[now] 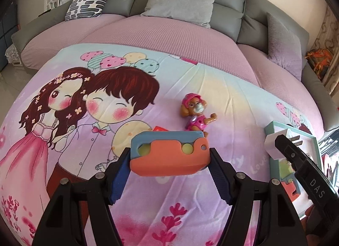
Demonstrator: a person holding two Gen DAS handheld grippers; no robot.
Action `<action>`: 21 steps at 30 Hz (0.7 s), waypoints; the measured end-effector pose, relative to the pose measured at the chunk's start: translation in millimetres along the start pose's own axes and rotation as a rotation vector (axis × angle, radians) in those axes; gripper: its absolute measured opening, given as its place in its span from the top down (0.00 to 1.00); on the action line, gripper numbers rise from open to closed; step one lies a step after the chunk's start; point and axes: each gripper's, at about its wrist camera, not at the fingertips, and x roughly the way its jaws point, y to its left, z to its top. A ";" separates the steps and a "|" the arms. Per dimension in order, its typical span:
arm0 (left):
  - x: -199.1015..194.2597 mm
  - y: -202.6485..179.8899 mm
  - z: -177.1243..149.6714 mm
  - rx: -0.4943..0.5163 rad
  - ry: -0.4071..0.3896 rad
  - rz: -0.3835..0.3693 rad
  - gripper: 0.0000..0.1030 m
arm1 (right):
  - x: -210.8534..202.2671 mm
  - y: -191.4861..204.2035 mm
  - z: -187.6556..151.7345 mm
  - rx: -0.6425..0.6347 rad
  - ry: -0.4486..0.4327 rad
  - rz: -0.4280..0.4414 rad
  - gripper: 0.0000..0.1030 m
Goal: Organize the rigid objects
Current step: 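Carry the plug into the tray and release it while the left tool drops the knife there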
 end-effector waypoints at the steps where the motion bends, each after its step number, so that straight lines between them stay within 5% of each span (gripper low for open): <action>1: -3.1 -6.9 1.0 0.016 -0.010 -0.012 0.30 | -6.1 -6.6 -0.5 0.015 -0.005 -0.015 0.52; 12: -25.0 -88.2 0.1 0.211 -0.041 -0.152 0.30 | -53.1 -91.8 -8.2 0.185 -0.015 -0.187 0.52; 21: -13.5 -159.6 -26.6 0.383 0.045 -0.267 0.30 | -65.0 -151.4 -15.0 0.285 0.023 -0.262 0.52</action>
